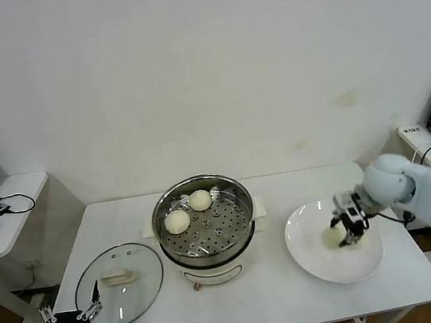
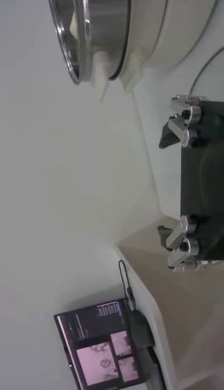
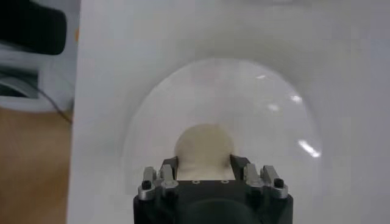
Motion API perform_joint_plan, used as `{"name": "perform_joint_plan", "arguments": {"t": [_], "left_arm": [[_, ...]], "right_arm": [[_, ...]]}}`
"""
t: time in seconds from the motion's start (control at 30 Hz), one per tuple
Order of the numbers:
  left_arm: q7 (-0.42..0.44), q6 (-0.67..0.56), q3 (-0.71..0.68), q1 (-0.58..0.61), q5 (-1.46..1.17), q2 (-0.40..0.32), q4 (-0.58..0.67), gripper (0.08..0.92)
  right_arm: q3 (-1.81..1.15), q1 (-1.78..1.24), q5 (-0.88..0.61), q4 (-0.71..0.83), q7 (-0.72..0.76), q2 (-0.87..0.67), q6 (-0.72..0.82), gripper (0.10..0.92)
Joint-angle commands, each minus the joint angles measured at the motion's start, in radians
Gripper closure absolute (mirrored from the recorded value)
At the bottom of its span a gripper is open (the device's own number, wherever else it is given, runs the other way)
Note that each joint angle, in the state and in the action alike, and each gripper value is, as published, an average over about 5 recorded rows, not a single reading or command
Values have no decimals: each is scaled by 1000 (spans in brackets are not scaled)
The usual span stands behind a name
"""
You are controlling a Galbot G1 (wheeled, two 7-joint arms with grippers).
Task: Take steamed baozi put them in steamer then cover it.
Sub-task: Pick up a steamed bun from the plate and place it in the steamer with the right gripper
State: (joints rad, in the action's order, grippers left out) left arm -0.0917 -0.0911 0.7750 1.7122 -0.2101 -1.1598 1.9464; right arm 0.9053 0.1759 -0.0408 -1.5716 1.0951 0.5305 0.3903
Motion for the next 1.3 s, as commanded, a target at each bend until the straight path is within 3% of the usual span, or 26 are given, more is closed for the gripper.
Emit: {"name": "perform_joint_plan", "arguments": {"t": [0.03,0.33,0.8,1.3], "left_arm": [[0,3,-2,-4,-1,1,4,177],[1,4,5,-7,-8,5,4,177],[-2,-2,28,-11,-11,-8,-1,177],[-3,-7,31,-11,-11,-20,-5,177]], "right_arm": [[95,318,-120,44,2,87,1,464],[181,501,-214,134,-12,343,12,458],[275,412,-271,188,-75,645,-64,458],[363,318,-53,195,-92,728,-325,457]]}}
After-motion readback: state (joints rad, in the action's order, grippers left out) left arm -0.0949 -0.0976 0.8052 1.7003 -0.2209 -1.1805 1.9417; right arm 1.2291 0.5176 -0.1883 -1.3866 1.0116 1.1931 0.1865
